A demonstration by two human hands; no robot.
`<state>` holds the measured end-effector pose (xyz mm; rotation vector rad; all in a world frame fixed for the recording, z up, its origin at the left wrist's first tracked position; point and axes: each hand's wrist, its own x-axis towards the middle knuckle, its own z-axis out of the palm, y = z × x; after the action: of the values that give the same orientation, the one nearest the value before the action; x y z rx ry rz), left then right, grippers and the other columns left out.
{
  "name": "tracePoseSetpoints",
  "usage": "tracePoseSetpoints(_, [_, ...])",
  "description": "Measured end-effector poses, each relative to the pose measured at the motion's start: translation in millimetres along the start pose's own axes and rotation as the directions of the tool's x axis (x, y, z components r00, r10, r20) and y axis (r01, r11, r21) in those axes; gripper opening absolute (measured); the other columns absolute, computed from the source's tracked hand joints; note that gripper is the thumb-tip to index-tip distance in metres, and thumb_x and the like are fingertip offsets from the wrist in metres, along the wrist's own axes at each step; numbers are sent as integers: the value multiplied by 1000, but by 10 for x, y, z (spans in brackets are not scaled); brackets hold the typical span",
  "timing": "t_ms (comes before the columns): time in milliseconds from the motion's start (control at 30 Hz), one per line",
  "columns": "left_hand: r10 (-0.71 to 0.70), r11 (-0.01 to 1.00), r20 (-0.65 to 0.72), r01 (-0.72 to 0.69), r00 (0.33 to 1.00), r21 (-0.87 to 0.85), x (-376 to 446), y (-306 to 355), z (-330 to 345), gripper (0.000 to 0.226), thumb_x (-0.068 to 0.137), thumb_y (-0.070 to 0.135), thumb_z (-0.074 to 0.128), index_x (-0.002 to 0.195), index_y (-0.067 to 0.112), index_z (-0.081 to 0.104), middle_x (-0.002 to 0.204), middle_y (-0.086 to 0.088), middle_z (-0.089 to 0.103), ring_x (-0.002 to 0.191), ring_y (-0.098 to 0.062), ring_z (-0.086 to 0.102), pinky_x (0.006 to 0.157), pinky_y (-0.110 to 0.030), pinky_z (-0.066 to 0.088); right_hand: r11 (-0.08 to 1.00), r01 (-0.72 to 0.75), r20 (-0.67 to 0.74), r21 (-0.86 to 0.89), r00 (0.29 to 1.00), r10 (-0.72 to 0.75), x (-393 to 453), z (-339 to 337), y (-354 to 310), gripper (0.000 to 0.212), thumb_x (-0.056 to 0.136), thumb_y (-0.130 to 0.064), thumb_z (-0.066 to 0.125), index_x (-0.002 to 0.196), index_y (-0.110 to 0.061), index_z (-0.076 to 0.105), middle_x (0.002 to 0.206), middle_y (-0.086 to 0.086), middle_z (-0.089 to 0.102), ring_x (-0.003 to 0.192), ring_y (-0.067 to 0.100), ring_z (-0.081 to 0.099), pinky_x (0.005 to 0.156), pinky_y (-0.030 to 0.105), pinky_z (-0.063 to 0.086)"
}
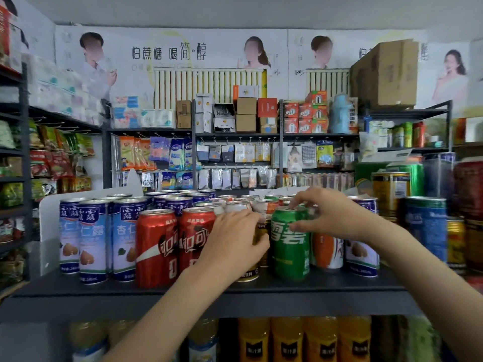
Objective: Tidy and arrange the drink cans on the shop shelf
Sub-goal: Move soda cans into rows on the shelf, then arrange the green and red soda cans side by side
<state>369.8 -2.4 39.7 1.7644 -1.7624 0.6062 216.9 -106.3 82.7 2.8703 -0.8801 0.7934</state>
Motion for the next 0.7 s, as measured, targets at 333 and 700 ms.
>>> tracePoseSetpoints(333, [-68, 995, 151, 56, 986, 82, 158, -59, 88, 54, 88, 29, 57, 137, 23, 34, 138, 5, 41, 129, -14, 36, 106, -33, 31, 987, -22, 44, 160, 999, 16, 21, 131, -23, 61, 67, -32, 81, 115, -21, 45, 105, 0, 62, 92, 15, 58, 79, 31, 51])
tracePoseSetpoints(700, [-91, 975, -138, 59, 986, -216, 298, 224, -21, 41, 83, 18, 57, 121, 21, 43, 119, 11, 50, 118, -10, 46, 106, -39, 35, 979, 86, -146, 187, 988, -59, -122, 300, -15, 72, 72, -42, 74, 130, -18, 38, 121, -1, 44, 109, 14, 45, 88, 24, 40])
